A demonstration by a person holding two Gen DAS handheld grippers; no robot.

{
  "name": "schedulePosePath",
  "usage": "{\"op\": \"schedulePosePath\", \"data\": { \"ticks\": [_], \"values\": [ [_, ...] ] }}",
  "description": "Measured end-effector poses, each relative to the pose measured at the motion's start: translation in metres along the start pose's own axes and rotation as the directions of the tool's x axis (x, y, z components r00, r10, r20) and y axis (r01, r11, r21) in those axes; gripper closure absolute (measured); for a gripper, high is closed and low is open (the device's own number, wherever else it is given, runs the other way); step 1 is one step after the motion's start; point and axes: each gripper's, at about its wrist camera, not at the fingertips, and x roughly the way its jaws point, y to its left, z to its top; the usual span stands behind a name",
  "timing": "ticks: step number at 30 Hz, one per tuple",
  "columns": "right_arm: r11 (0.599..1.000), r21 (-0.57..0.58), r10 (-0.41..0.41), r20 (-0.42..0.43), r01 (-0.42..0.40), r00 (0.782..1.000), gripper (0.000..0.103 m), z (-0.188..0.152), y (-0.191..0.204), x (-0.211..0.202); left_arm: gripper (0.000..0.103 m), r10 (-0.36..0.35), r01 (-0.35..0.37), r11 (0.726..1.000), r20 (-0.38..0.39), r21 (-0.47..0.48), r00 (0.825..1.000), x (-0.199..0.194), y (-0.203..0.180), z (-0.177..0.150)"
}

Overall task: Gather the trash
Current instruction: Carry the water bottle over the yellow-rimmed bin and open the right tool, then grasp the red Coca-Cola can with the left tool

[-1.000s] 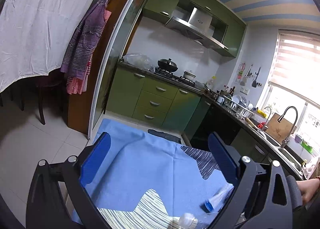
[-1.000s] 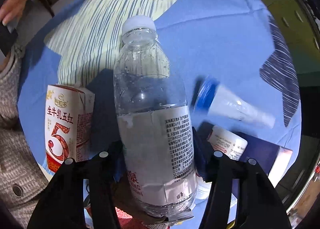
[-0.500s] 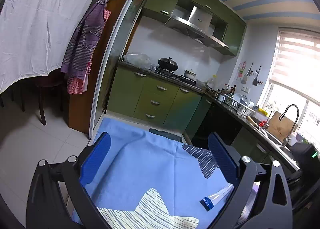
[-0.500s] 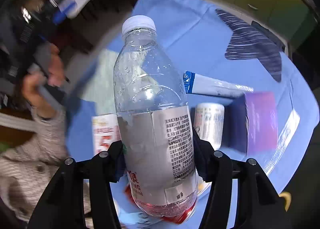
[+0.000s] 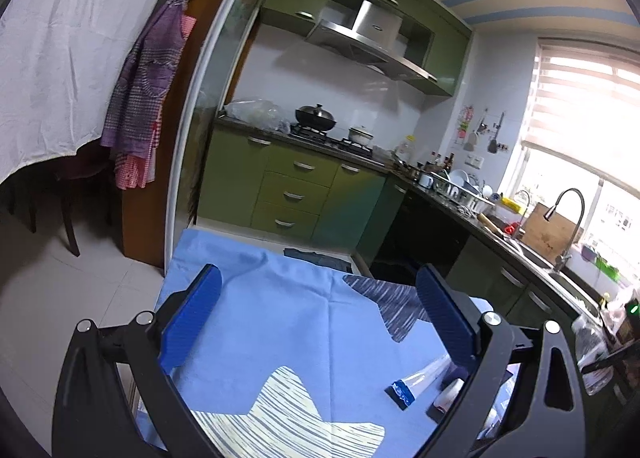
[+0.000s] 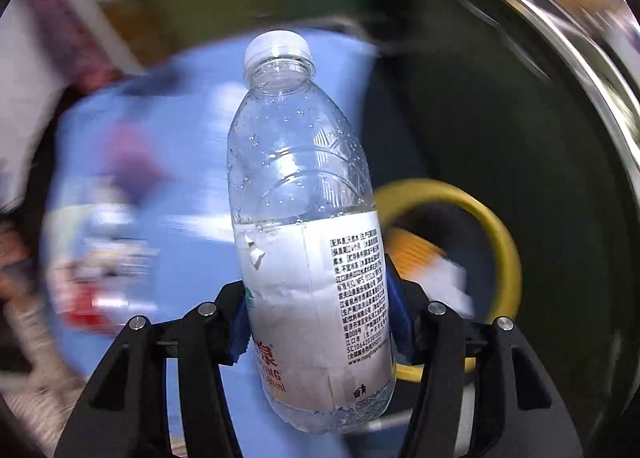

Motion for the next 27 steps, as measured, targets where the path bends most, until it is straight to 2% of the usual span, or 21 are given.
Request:
{"op": "schedulePosePath", "data": {
  "ticks": [3, 7, 11, 12, 13, 15, 18, 19, 21, 23, 24, 26, 27],
  "values": [
    [0.995, 0.093, -0.03, -0.1, 0.039, 0.995, 0.047, -0.007, -0.043, 0.048, 0.01, -0.006, 0.006, 0.999, -0.001, 0.034, 1.0, 0.002, -0.008, -0.003],
    [0.982, 0.171, -0.036, -0.22, 0.075, 0.975, 0.047, -0.003, -0.07, 0.104, 0.01, -0.013, 0.014, 0.998, -0.016, 0.067, 1.0, 0.007, -0.015, -0.007],
    [0.969, 0.224, -0.039, -0.263, 0.1, 0.964, 0.047, 0.004, -0.083, 0.131, 0.01, -0.027, 0.031, 0.995, -0.039, 0.096, 0.999, 0.012, -0.022, -0.012],
    [0.969, 0.226, -0.037, -0.274, 0.102, 0.961, 0.044, 0.004, -0.084, 0.136, 0.01, -0.036, 0.04, 0.994, -0.045, 0.104, 0.998, 0.012, -0.024, -0.013],
    [0.97, 0.222, -0.035, -0.291, 0.104, 0.956, 0.027, 0.003, -0.084, 0.14, 0.01, -0.042, 0.047, 0.993, -0.049, 0.111, 0.998, 0.013, -0.027, -0.013],
    [0.968, 0.213, -0.072, -0.272, 0.133, 0.959, 0.019, 0.003, -0.082, 0.136, 0.01, -0.073, 0.082, 0.988, -0.069, 0.132, 0.995, 0.013, -0.034, -0.015],
    [0.966, 0.238, -0.057, -0.19, 0.102, 0.98, 0.019, -0.004, -0.082, 0.104, 0.01, -0.155, 0.174, 0.974, -0.136, 0.145, 0.978, 0.013, -0.047, -0.017],
    [0.967, 0.246, -0.034, -0.147, 0.069, 0.989, 0.019, -0.009, -0.079, 0.088, 0.01, -0.184, 0.21, 0.965, -0.167, 0.155, 0.969, 0.013, -0.055, -0.019],
    [0.97, 0.242, 0.013, -0.067, 0.004, 0.998, 0.019, -0.018, -0.079, 0.059, 0.01, -0.248, 0.298, 0.934, -0.246, 0.195, 0.937, 0.011, -0.076, -0.026],
    [0.974, 0.218, 0.061, 0.007, -0.062, 0.998, 0.019, -0.034, -0.069, 0.03, 0.01, -0.291, 0.382, 0.891, -0.337, 0.244, 0.895, 0.008, -0.099, -0.035],
    [0.975, 0.203, 0.084, 0.044, -0.091, 0.995, 0.019, -0.047, -0.058, 0.015, 0.01, -0.311, 0.444, 0.852, -0.413, 0.279, 0.856, 0.005, -0.118, -0.045],
    [0.974, 0.169, 0.136, 0.11, -0.153, 0.985, 0.019, -0.074, -0.047, -0.007, 0.01, -0.321, 0.513, 0.801, -0.502, 0.31, 0.803, 0.001, -0.141, -0.061],
    [0.972, 0.156, 0.159, 0.128, -0.178, 0.979, 0.019, -0.085, -0.041, -0.013, 0.01, -0.315, 0.555, 0.764, -0.56, 0.329, 0.766, -0.002, -0.157, -0.072]
  ]
}}
